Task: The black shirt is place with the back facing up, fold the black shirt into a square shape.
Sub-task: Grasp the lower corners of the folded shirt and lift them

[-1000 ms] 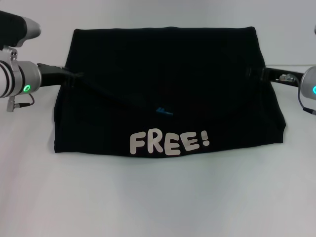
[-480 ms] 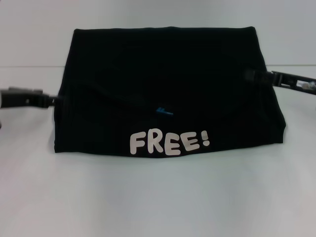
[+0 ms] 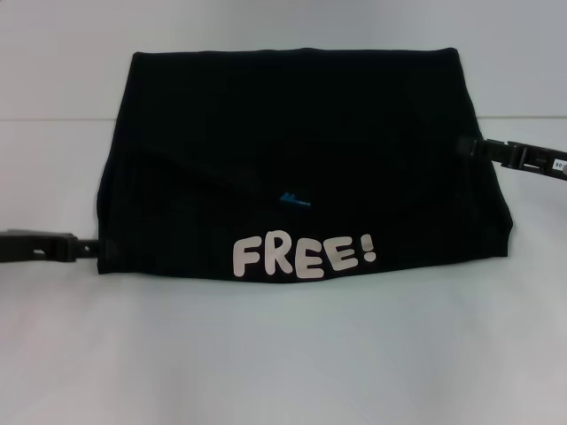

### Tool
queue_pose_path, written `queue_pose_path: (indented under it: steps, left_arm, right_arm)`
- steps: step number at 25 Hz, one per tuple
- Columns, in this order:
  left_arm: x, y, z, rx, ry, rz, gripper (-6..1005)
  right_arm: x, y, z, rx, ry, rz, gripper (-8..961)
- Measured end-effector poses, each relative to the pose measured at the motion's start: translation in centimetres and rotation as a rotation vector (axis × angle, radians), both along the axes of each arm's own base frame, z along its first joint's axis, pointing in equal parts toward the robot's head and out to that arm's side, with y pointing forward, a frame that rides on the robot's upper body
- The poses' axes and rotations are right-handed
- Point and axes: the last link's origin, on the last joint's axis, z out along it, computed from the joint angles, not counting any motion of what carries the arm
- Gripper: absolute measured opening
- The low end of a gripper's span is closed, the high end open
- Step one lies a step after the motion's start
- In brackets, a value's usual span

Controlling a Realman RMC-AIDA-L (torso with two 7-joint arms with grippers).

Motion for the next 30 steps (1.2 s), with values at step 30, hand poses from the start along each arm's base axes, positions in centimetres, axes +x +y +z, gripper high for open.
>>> queue_pose_path:
  steps: [30]
  left_arm:
    - [0.5,0.7,-1.6,-0.083,-0.032,-0.024,698]
  right_arm:
    - [0.1,0.3,0.8,0.017,-0.025,0.007,687]
